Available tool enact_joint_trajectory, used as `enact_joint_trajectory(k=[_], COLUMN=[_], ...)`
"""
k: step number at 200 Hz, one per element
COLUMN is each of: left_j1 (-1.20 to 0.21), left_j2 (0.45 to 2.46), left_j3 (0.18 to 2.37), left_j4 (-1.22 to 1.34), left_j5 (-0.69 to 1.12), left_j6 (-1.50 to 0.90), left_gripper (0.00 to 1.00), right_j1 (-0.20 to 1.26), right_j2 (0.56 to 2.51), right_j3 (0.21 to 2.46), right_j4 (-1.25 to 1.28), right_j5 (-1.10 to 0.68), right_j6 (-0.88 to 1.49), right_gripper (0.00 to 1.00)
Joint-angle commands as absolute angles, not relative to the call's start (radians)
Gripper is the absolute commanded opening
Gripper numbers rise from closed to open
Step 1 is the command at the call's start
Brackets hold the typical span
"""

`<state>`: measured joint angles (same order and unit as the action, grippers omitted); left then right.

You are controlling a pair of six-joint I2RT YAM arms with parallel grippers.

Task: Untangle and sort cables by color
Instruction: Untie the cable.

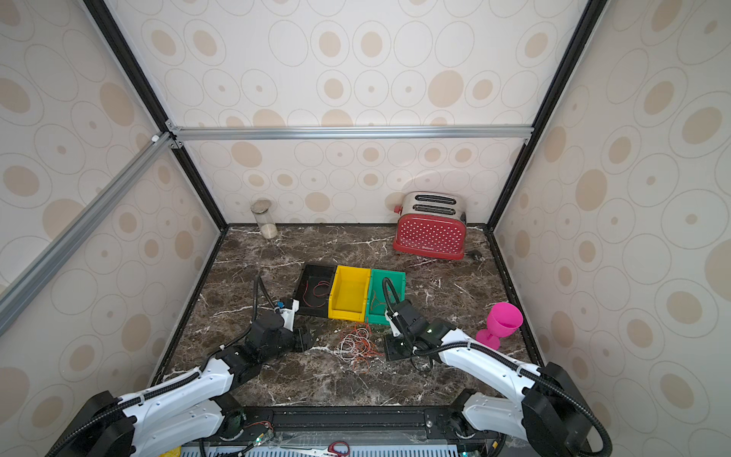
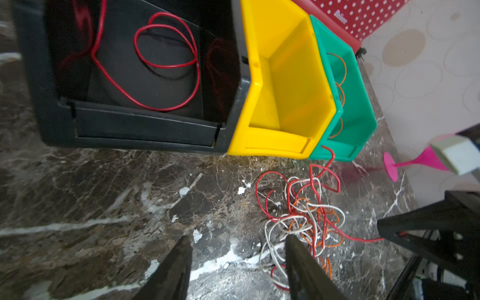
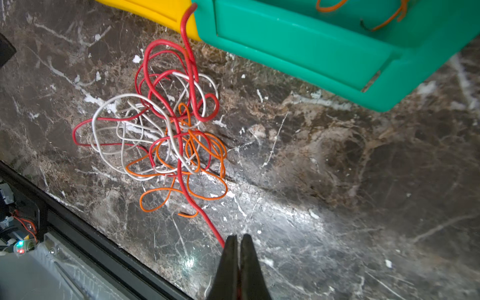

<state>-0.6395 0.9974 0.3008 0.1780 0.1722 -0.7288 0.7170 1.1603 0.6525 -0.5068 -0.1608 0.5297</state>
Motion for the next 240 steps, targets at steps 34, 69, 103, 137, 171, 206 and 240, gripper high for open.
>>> enact_joint_trajectory(k=[34,69,103,137,171,206,240], left_j1=[-0.692,-0.793,-0.869,-0.875,-0.873,-0.864,-0.839], left_j2=[1.05,1.205,1.358,1.443,1.428,1.413,1.393], left_j3=[0.285,0.367,0.424,0.466,0.436,0.415,0.391], left_j4=[0.414,0.387,0.372,0.297,0.287,0.246,0.212], left_j5=[0.385,0.324,0.243,0.134,0.067,0.052,0.017], left_j6=[-0.665,-0.566,-0.534,-0.545,-0.568,-0.581,-0.606], left_gripper=[0.73,0.74,0.73,0.48,0.18,0.01,0.0], right_j1=[0.716,0.729,0.747,0.751,0.748,0.706,0.641], right_j2=[1.159,1.164,1.141,1.098,0.992,0.929,0.871], right_j3=[0.695,0.705,0.725,0.779,0.833,0.872,0.909], right_j4=[-0.496,-0.441,-0.428,-0.518,-0.647,-0.751,-0.832], right_j5=[-0.226,-0.297,-0.331,-0.326,-0.181,-0.107,-0.069], right_j6=[0.515,0.54,0.554,0.525,0.503,0.489,0.482], right_gripper=[0.0,0.0,0.0,0.0,0.0,0.0,0.0])
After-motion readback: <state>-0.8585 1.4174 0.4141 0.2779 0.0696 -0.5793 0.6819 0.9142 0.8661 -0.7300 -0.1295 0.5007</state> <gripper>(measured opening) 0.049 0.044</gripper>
